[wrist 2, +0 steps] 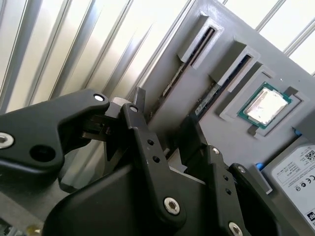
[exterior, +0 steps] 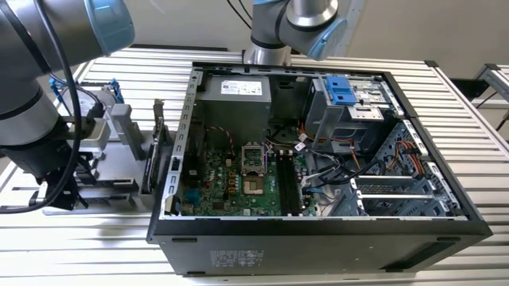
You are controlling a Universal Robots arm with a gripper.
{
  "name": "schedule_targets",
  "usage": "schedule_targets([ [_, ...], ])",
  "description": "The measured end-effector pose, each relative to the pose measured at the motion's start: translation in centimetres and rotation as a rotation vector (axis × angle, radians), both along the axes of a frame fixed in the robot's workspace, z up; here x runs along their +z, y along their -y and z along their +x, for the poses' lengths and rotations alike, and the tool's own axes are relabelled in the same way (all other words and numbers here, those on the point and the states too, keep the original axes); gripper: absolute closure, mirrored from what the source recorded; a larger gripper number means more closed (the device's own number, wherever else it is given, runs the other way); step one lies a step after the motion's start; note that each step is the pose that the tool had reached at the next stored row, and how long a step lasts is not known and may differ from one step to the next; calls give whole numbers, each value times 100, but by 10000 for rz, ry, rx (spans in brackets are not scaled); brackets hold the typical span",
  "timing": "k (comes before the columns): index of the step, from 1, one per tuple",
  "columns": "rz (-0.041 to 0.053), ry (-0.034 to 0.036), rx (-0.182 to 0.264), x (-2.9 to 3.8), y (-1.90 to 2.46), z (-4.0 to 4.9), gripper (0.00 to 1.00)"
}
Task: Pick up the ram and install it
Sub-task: 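Pick up the ram and move it above insertion slot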
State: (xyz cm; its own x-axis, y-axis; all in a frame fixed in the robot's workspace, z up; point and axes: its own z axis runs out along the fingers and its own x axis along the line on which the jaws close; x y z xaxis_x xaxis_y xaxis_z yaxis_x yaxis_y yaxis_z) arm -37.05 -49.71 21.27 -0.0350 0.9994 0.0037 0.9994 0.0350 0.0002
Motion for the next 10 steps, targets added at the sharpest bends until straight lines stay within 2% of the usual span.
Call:
schedule_targets([
  [10,-1,0,0,-101,1,0,0],
])
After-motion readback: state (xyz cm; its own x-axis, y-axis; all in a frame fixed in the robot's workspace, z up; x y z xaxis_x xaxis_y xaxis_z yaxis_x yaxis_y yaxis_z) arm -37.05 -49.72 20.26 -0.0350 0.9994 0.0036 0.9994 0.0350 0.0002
